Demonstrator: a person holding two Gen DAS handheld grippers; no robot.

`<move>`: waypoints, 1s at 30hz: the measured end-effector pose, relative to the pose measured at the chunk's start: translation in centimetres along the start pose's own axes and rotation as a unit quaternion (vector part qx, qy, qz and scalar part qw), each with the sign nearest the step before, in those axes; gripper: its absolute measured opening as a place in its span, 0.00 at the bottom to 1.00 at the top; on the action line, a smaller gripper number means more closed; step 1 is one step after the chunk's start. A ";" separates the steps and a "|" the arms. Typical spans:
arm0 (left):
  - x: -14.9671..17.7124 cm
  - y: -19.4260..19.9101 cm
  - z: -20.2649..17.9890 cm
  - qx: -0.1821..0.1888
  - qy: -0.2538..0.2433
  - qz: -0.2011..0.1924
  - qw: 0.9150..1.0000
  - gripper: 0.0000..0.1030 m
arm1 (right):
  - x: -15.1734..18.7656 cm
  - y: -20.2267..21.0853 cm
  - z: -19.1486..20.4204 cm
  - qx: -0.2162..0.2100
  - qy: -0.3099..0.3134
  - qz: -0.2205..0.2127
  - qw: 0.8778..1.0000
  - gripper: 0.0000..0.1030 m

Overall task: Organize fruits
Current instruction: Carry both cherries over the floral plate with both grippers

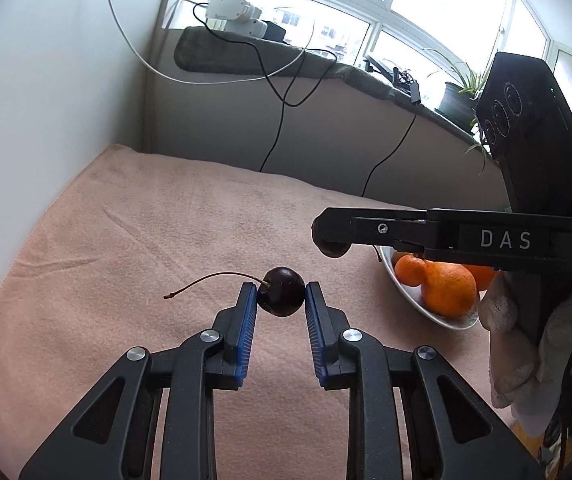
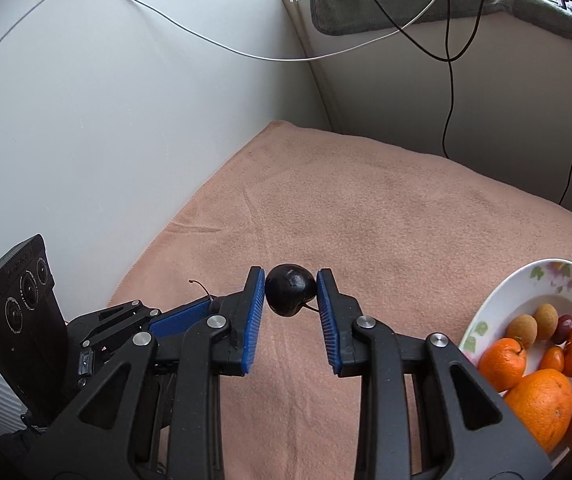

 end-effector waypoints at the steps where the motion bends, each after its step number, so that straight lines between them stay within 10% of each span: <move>1: -0.2 0.0 -0.4 0.003 -0.003 -0.001 1.000 0.22 | 0.1 0.3 -0.2 0.002 -0.002 -0.004 1.000 0.27; 30: -4.0 -4.4 -10.4 0.073 -0.075 0.018 0.994 0.22 | 4.1 10.1 -12.1 0.067 -0.081 -0.070 0.992 0.27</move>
Point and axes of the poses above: each gripper's, at about its wrist camera, not at the fingertips, and y roughly against the way its jaws point, z to its left, x to its underside, the point moved 5 cm from there along -y, roughly the way its jaws point, and after that the axes turned 12 degrees about z, right-handed, at the moved point
